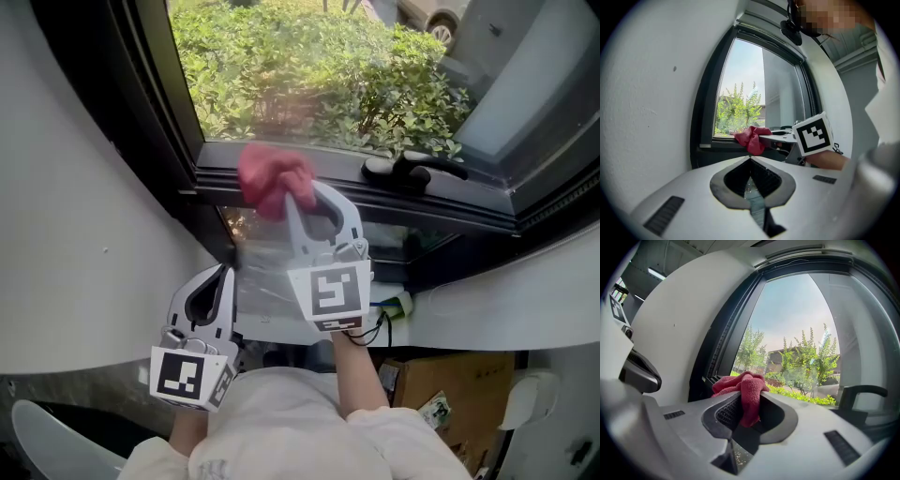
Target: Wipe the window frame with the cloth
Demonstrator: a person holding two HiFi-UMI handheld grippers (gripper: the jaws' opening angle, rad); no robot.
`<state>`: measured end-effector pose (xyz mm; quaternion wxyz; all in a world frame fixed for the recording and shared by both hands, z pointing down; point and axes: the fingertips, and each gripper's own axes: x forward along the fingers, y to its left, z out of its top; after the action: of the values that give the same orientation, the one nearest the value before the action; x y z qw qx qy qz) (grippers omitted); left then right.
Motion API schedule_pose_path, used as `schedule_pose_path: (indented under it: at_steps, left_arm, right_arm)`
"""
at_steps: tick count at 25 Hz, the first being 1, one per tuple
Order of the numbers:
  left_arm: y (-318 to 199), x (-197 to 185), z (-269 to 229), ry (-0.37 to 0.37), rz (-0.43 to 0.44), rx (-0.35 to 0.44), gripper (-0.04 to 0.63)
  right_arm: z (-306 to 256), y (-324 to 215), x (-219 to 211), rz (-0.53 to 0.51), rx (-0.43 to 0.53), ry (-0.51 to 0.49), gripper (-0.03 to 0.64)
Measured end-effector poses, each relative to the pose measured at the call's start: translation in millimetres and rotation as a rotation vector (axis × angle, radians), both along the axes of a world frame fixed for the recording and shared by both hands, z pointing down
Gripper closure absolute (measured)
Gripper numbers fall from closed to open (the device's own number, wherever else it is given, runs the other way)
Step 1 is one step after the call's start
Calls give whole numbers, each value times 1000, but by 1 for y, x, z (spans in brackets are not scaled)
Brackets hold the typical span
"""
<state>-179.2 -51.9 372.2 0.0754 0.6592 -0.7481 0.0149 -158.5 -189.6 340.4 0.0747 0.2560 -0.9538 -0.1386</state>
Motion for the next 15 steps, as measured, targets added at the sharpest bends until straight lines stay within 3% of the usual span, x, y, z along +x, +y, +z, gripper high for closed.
schedule_pose_path:
  at_steps: [15]
  left_arm:
    - [-1, 2, 0, 1, 2, 2, 588]
  right_arm:
    - [0, -7, 14, 20, 0, -11, 531]
